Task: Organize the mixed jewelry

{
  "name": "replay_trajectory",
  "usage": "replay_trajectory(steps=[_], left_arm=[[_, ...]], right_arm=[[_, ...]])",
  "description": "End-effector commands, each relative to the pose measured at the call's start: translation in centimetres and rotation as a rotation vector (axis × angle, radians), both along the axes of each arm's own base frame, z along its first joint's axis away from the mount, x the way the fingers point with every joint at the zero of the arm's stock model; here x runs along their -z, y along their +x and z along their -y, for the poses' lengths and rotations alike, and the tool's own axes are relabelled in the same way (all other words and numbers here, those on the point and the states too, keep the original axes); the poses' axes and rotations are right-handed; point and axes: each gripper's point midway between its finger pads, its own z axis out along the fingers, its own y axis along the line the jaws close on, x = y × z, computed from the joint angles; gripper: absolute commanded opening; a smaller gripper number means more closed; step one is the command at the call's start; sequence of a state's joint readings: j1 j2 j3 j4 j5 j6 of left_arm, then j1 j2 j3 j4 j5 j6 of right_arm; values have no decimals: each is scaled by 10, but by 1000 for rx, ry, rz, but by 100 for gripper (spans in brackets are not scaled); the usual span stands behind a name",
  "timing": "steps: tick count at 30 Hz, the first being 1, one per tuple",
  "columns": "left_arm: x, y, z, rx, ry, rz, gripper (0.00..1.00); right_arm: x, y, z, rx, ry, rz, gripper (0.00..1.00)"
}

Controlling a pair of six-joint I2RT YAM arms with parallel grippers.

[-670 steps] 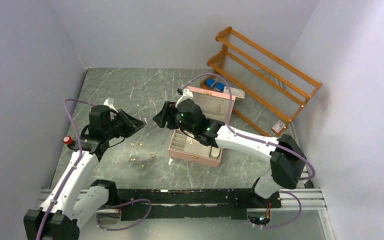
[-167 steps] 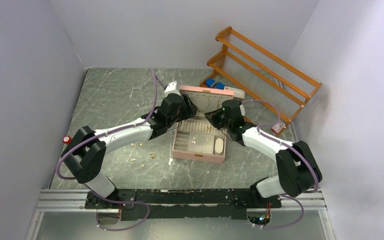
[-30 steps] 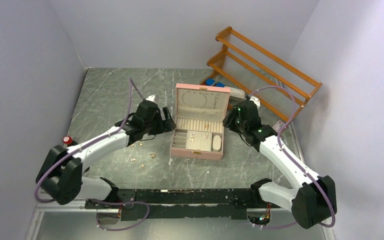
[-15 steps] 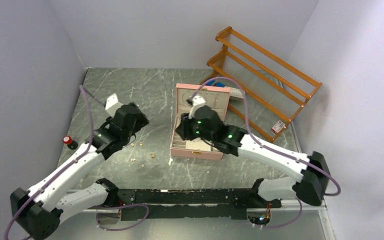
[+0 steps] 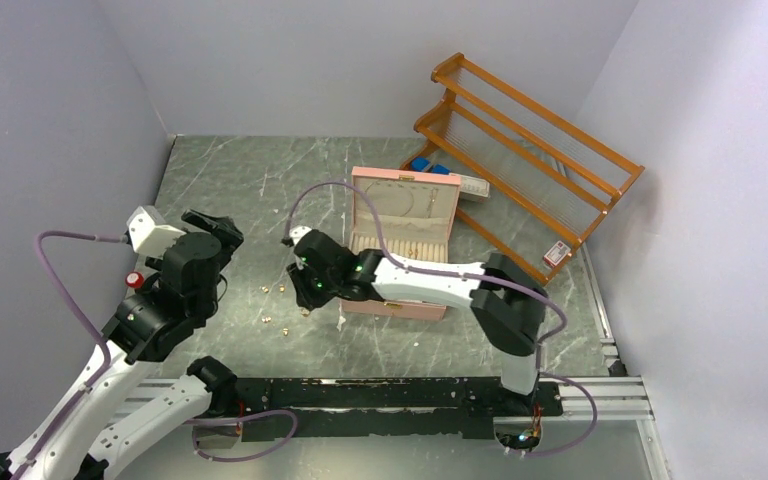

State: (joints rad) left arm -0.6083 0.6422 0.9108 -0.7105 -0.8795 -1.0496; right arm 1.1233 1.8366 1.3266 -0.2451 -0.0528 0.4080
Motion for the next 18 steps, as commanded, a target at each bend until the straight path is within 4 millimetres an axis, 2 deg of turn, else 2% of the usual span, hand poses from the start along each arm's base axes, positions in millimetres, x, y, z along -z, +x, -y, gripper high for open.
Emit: replay_trajectory(steps=[1, 5, 9, 18], left_arm=[[-7, -7, -16, -61, 30, 1, 79], [-4, -6, -13, -44, 32, -1, 79], [1, -5, -11, -36, 39, -11, 79], [3, -4, -11, -35, 53, -16, 78]], right_arm=[[14, -10, -14, -138, -64, 1, 26], [37, -8, -18, -156, -132, -9, 26], [49, -8, -24, -169, -152, -19, 26], [74, -10, -20, -197, -231, -11, 30]])
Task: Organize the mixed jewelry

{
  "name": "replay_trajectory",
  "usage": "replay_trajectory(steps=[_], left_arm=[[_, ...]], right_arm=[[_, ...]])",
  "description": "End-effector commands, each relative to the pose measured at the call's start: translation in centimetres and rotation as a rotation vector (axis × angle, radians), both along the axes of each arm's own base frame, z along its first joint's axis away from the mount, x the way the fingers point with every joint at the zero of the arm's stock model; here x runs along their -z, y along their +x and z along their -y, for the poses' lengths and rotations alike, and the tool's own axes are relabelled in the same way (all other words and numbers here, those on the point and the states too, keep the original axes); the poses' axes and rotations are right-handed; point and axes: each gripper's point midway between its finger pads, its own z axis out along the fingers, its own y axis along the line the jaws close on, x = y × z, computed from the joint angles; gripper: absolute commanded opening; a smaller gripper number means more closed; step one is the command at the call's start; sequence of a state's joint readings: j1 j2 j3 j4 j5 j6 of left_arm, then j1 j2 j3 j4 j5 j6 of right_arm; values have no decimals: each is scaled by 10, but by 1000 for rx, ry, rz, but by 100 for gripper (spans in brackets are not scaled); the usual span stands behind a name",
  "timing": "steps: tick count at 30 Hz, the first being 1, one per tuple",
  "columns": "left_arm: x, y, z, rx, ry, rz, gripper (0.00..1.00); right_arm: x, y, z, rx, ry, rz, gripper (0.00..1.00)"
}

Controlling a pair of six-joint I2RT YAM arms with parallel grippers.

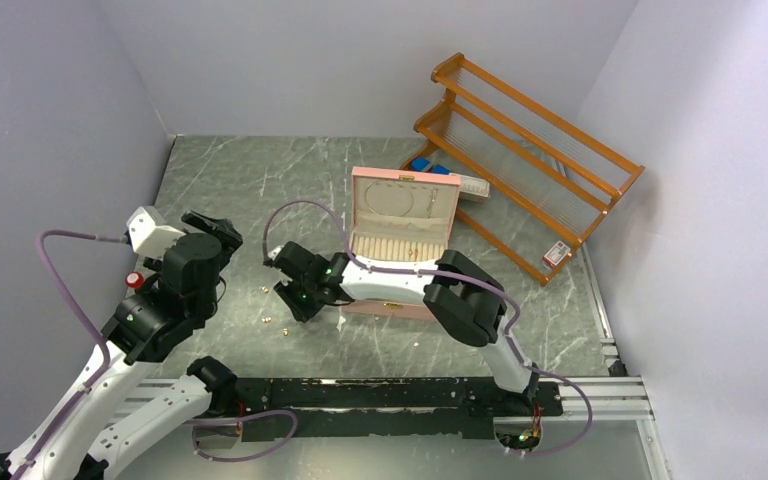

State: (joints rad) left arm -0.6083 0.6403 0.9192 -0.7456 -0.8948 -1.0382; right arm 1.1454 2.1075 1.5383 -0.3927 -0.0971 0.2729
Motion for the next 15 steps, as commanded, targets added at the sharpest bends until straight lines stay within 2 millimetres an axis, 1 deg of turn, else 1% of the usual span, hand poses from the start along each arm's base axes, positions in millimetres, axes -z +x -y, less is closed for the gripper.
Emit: replay_trajectory(steps=[1, 9, 12, 15], left_arm=[[1, 0, -6, -24, 23, 5, 78], [3, 0, -4, -10, 21, 7, 79], [2, -1, -4, -10, 22, 9, 78], [2, -1, -4, -10, 19, 9, 78]], right_arm=[[5, -4, -2, -49, -29, 27, 30], [4, 1, -4, -37, -23, 56, 32], [-7, 2, -7, -33, 12, 62, 31], [-20, 7, -9, 4, 40, 86, 31]])
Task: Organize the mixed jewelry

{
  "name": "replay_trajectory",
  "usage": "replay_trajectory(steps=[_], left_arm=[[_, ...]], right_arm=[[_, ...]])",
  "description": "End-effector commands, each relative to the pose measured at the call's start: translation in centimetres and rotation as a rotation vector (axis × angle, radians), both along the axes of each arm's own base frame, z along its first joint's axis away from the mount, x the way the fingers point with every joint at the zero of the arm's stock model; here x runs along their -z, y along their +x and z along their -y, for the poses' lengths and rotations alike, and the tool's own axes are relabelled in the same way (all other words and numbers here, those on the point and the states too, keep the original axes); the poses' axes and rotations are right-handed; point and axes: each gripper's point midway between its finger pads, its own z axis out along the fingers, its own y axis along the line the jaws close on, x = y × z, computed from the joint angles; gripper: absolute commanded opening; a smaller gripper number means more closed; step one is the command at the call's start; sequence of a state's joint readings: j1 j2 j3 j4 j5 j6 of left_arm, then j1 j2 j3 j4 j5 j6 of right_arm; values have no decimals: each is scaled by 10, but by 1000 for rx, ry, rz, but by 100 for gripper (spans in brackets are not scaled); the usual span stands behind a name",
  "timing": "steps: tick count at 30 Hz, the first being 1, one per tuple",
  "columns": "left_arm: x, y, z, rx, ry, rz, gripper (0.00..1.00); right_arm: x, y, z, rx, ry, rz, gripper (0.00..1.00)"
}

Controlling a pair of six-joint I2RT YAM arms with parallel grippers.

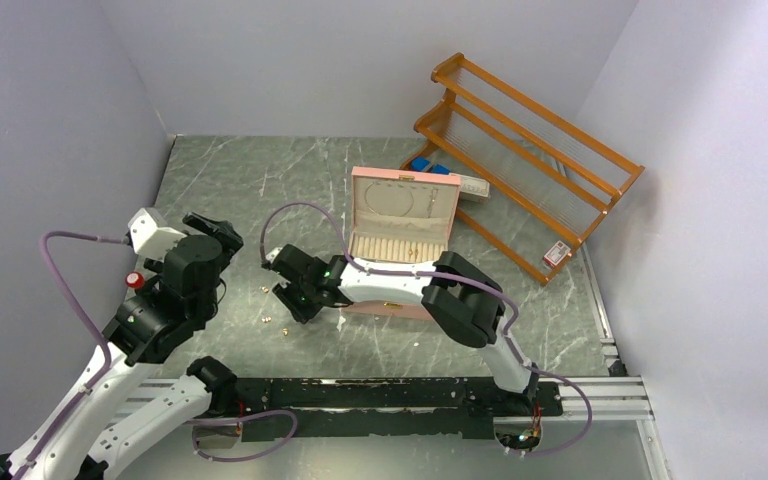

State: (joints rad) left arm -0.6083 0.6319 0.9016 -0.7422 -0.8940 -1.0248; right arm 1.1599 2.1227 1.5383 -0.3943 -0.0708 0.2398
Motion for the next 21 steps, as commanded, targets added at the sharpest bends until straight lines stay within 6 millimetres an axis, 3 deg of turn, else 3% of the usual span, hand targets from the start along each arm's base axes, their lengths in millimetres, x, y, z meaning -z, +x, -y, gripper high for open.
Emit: replay_trajectory(steps=[1, 6, 11, 21], left_arm=[[-3, 0, -3, -12, 5, 18, 78], [-4, 0, -3, -11, 5, 19, 78], [-2, 0, -3, -10, 5, 14, 78], [3, 2, 2, 11, 3, 5, 78]], right_arm=[[-31, 13, -10, 51, 71, 66, 32], [-33, 31, 0, 210, 36, 106, 38], [-23, 42, 17, 405, -18, 110, 41], [-15, 40, 13, 400, -34, 87, 41]])
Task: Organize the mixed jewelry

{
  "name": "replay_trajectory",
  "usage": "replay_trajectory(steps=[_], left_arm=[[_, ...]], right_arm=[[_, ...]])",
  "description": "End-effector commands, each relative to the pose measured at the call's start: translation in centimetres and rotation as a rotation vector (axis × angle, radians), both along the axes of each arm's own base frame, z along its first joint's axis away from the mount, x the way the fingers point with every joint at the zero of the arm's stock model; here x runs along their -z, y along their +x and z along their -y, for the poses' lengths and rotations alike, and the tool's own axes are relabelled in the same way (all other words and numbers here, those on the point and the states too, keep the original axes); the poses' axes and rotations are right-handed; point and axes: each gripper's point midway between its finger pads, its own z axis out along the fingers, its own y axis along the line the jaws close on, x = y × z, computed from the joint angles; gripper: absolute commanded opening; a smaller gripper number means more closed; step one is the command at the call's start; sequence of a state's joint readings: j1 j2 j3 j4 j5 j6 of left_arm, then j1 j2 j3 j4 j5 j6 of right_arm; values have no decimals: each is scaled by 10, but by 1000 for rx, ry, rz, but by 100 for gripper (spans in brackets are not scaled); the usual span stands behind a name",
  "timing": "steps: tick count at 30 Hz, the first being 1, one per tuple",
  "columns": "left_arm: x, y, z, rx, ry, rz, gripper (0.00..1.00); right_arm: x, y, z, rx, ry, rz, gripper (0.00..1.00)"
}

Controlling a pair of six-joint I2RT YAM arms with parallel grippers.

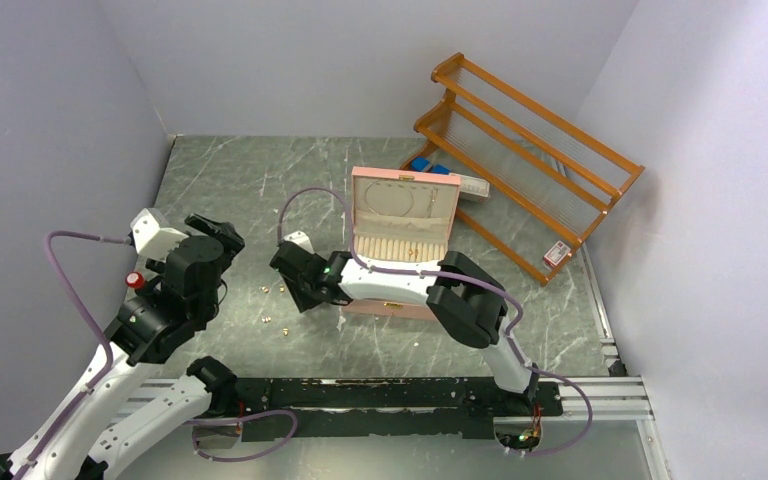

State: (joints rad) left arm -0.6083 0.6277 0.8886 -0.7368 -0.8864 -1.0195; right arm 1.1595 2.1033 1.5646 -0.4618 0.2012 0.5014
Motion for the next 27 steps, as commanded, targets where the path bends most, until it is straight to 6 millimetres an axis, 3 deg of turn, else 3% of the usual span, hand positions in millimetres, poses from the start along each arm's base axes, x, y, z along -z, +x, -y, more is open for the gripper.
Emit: replay_trajectory(steps=[1, 9, 27], left_arm=[[-1, 2, 1, 3, -3, 11, 78], [0, 3, 3, 9, -3, 7, 78], [4, 6, 6, 14, -5, 4, 78]], right_arm=[[-1, 6, -4, 33, -4, 12, 41], [7, 7, -1, 43, -47, 2, 38], [21, -6, 4, -50, -117, -45, 41]])
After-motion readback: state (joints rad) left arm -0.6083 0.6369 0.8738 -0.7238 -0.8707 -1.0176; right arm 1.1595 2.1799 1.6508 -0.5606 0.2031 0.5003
